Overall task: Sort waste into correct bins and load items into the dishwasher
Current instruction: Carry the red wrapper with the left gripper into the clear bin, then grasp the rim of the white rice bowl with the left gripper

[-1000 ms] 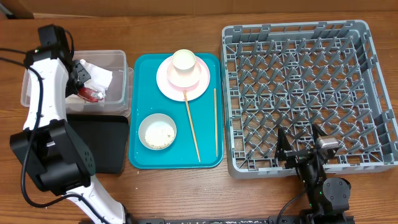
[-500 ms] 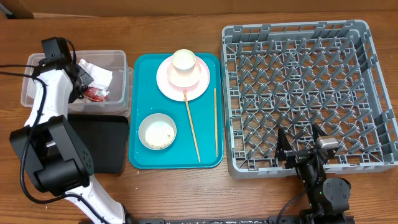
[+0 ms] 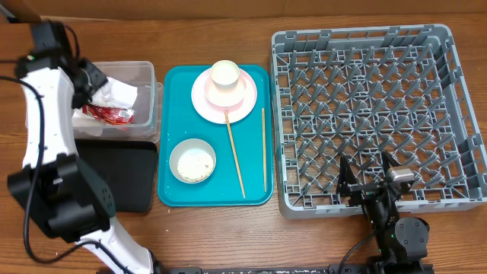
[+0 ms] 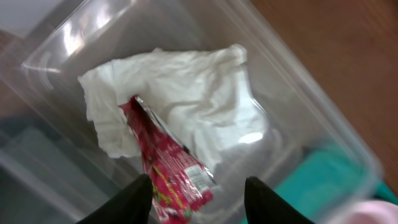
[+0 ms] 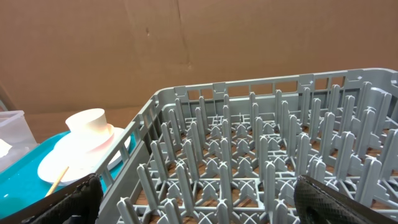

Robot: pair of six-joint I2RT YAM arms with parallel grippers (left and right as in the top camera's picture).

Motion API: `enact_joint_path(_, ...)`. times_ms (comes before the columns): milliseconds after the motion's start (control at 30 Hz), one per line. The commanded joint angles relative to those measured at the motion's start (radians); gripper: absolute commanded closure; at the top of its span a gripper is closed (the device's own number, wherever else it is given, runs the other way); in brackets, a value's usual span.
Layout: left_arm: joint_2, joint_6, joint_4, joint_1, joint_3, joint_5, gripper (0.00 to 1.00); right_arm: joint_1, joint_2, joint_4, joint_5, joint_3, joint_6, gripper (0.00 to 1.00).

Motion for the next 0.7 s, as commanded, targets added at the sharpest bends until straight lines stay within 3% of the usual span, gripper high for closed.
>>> enact_joint_path(0, -0.125, 0.021, -0.136, -0.028, 0.11, 0.123, 0.5, -0.002, -0.01, 0.008, -0.002, -0.01, -0.003, 0.0)
enact_joint_path(133, -0.203, 0.065, -0.352, -0.054, 0.116, 0.187, 0.51, -0.002, -0.01, 0.008, -0.002, -0.01, -0.003, 0.0)
enact_joint_path(267, -0.217, 0.101, -0.542, -0.111, 0.114, 0.186, 0.69, -0.002, -0.01, 0.007, -0.002, -0.01, -0.003, 0.0)
enact_joint_path(500, -0.217, 0.185, -0.592, -0.275, 0.033, 0.183, 0.96, -0.002, -0.01, 0.008, -0.002, -0.01, -0.003, 0.0)
enact_joint_path(667, -0.217, 0.185, -0.567, -0.403, -0.056, 0.182, 0.96, -0.002, -0.01, 0.008, -0.002, -0.01, -0.003, 0.0)
